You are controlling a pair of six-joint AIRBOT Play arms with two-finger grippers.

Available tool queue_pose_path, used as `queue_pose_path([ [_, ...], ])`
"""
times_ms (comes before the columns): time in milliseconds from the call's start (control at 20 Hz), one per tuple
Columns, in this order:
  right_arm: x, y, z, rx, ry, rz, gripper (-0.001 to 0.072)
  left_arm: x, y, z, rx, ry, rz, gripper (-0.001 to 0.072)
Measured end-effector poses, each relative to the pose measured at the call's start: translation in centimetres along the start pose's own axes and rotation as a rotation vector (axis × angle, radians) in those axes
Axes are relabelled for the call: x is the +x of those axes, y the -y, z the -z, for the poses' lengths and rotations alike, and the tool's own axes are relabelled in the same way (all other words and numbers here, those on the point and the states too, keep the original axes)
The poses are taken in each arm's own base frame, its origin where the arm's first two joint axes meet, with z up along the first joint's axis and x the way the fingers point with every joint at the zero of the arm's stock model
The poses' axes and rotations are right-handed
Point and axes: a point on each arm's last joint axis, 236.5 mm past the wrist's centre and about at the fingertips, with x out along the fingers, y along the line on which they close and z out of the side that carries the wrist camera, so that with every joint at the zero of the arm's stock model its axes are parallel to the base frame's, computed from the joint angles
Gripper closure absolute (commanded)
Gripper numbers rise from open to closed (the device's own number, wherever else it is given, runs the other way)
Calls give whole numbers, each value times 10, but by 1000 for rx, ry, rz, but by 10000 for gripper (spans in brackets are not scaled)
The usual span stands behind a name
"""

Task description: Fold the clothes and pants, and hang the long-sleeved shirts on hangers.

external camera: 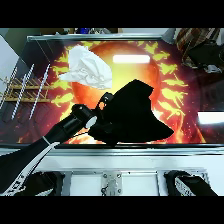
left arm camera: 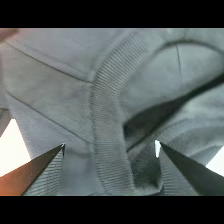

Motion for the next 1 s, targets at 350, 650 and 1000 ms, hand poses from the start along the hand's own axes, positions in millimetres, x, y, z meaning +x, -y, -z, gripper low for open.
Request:
queue_pose_path([
  [350,0,0,3,-2,-11,-2,201,31,-17,18,14,-104,-91,415],
  [650,7,1,21,4,-78,-4,202,15,-39,7,-65,-54,-110,687],
  [1000,61,-32,148,51,-456,-53,203,-25,-29,-13,-108,79,-42,687],
])
